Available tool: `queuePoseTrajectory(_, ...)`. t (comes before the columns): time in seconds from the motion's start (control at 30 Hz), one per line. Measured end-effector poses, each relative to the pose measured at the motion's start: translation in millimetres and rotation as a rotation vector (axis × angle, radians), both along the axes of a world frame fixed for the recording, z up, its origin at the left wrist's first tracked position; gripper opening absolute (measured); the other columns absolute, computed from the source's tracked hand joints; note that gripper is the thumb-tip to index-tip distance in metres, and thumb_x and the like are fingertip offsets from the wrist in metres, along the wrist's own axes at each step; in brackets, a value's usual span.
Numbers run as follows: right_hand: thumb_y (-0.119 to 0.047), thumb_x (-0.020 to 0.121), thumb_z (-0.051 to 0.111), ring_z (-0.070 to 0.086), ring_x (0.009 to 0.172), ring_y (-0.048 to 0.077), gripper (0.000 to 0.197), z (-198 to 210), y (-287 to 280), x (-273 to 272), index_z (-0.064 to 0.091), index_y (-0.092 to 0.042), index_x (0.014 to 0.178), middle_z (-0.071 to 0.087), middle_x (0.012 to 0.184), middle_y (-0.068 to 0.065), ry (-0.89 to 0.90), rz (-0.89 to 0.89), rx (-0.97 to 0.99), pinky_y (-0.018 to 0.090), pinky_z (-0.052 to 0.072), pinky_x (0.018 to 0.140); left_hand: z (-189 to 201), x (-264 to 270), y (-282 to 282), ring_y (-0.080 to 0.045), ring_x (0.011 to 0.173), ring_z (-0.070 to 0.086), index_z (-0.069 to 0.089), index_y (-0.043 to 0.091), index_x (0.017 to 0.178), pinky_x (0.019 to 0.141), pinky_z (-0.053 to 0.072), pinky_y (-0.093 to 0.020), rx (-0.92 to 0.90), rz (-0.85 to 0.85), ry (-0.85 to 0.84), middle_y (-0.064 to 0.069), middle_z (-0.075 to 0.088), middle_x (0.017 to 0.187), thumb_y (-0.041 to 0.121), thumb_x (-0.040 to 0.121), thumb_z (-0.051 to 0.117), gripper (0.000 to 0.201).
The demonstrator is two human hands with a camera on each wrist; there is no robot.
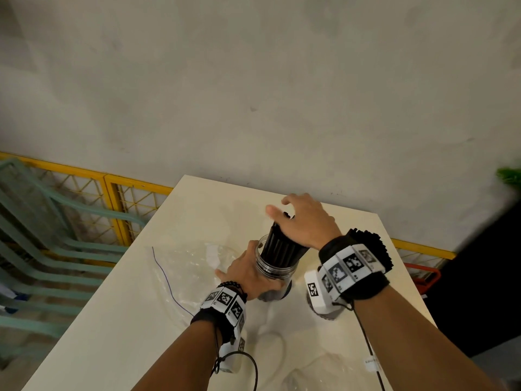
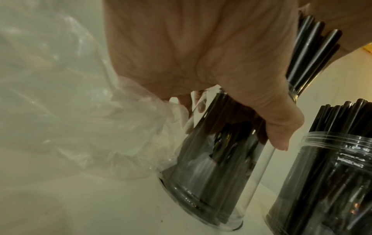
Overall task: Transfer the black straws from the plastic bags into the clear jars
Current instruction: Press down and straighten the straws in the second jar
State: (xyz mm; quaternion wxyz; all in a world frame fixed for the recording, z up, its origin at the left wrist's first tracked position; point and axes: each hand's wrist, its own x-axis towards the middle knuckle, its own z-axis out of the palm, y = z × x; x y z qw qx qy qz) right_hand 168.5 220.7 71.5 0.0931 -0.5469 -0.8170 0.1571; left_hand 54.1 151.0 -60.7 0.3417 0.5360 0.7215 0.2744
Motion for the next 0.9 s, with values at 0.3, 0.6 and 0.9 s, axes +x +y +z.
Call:
queuePoseTrajectory(0.3,-0.047,0.094,0.043,0.050,0.110,0.022,0.034,-31.3,-8.3,-6.2,0.065,-0.023,0.105,0.060,0.113,-0.002,-0.115,0.180,0.225,0.048,0.047,0.092,-3.3,0.3,2.4,-0.029,0.110,0.066,0.020,0.040,0.128,0.104,0.034,-0.072,-0.015,0.010,0.012,0.008,0.069,0.115,0.074,0.045,0.071,0.103)
queuePoseTrajectory(0.6,-0.064,0.095,0.031,0.048,0.126,0.025,0.050,-12.6,-10.4,6.7,0.056,-0.030,0.124,0.051,0.133,0.000,0.268,-0.014,0.157,0.048,0.041,0.101,3.5,-0.7,-3.6,-0.030,0.118,0.063,0.022,0.039,0.134,0.109,0.023,-0.075,-0.037,0.030,0.056,0.010,0.067,0.124,0.067,0.056,0.075,0.098)
queuePoseTrajectory(0.9,-0.049,0.095,0.041,0.054,0.109,0.024,0.034,-33.6,-9.3,3.2,0.054,-0.028,0.119,0.050,0.122,-0.002,-0.083,0.096,0.242,0.039,0.049,0.080,7.3,5.1,0.8,-0.030,0.118,0.063,0.022,0.038,0.134,0.108,0.025,-0.075,-0.030,0.021,0.056,0.008,0.068,0.123,0.068,0.058,0.075,0.097)
